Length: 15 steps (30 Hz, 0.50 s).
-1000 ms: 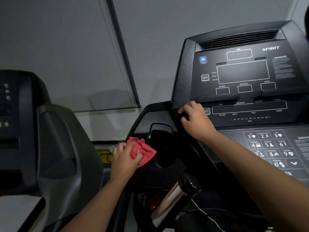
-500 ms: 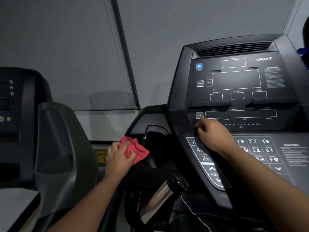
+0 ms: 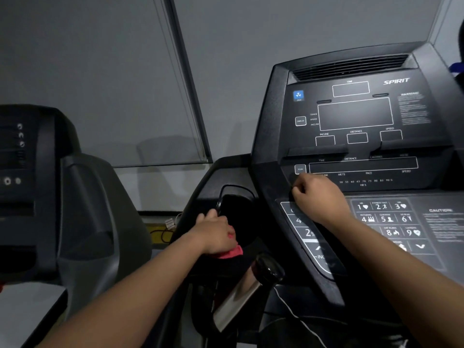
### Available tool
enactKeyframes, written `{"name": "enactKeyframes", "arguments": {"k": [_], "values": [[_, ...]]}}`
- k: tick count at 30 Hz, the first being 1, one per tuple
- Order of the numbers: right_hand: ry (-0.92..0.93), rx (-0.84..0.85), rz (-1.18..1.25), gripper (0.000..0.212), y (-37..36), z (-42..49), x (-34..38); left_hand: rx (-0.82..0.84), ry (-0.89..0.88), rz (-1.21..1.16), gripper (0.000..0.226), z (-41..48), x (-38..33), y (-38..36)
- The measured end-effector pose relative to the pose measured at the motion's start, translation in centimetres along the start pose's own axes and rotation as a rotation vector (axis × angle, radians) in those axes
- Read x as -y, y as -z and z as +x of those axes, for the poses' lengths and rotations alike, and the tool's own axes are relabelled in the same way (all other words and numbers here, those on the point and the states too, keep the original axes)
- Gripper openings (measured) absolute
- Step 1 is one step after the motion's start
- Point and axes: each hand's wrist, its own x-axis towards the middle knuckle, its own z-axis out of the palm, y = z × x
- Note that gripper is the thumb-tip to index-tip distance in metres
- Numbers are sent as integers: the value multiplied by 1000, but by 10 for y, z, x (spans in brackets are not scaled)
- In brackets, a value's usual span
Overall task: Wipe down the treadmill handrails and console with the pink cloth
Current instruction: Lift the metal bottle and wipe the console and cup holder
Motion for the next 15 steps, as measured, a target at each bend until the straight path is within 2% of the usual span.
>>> {"name": "enactKeyframes", "arguments": {"k": [3, 7, 11, 13, 15], "values": [[-21, 2, 21, 14, 1, -1, 0, 225, -13, 157, 44, 25, -18, 5], [-19, -14, 26, 14, -1, 1, -1, 256, -23, 101, 50, 52, -26, -9], [-12, -29, -4, 16, -4, 4, 0, 137, 41, -94, 56, 76, -21, -32], [-17, -32, -13, 17, -5, 5, 0, -32, -30, -160, 49, 82, -17, -37], [-23, -30, -13, 16, -5, 6, -1, -189, -125, -114, 37, 84, -16, -35]]}}
